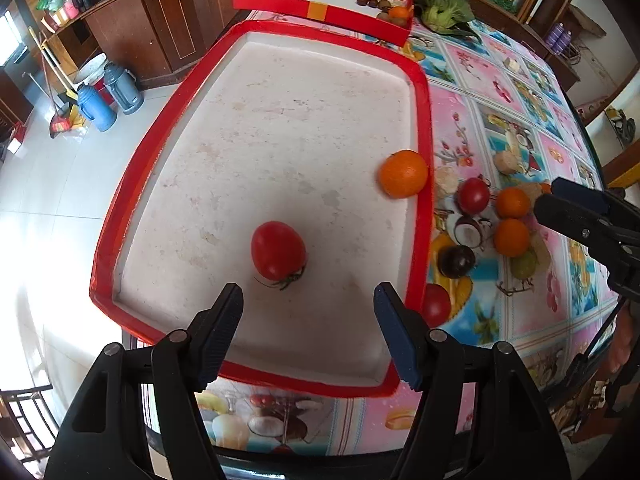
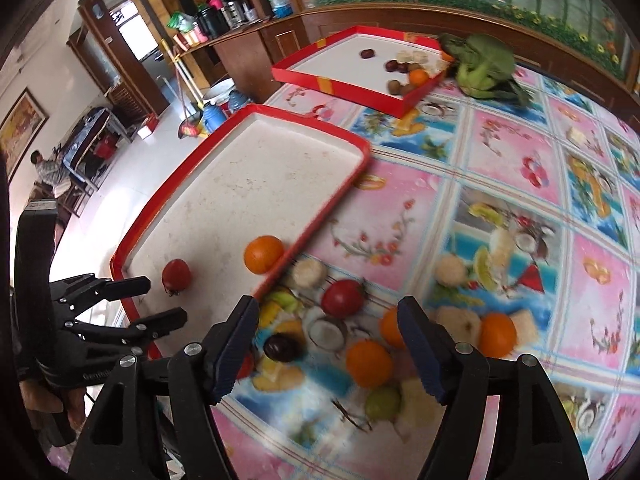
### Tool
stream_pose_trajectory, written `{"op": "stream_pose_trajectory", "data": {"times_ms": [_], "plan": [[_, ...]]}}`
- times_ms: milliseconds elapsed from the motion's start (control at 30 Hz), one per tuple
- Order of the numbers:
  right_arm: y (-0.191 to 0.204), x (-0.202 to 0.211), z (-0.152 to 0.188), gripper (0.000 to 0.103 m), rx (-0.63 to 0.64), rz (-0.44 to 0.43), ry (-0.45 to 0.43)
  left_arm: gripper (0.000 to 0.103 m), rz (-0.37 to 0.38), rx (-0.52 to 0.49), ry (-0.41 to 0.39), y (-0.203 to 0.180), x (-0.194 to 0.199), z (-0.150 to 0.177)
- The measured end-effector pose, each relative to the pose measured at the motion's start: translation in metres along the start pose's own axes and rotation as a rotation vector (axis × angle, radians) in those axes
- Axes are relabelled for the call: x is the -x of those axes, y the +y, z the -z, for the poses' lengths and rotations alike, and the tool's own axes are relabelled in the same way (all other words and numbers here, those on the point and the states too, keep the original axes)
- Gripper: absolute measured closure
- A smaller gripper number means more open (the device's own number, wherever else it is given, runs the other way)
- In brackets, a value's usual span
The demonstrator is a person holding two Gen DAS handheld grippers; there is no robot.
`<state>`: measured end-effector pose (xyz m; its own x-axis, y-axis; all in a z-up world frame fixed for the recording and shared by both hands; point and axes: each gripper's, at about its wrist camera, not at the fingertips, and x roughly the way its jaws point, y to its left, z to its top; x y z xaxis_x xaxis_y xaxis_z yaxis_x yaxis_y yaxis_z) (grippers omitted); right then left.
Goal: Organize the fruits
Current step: 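Withdraw both open tools from the tray back toward the fruits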
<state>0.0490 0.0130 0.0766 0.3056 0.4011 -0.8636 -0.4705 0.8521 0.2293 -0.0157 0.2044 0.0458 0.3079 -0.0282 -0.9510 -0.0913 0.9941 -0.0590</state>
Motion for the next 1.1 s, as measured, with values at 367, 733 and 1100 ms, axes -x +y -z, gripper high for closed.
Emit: {"op": "stream_pose_trajectory", "data": {"times_ms": [367, 733, 1100], "plan": [[-0.067, 0.031, 0.067, 0.030, -0.168, 0.069, 0.022, 0.036, 0.068, -0.096, 0.011, -0.045, 0.008, 0.011], [-0.089, 0.044, 0.083, 0.031, -0.206, 0.086, 0.009, 0.036, 0.216, -0.194, 0.057, -0.110, -0.004, 0.012], [-0.080, 0.027, 0.083, 0.053, -0.135, -0.031, 0.069, 0.047, 0.290, -0.086, 0.055, -0.121, -0.018, -0.021]]}}
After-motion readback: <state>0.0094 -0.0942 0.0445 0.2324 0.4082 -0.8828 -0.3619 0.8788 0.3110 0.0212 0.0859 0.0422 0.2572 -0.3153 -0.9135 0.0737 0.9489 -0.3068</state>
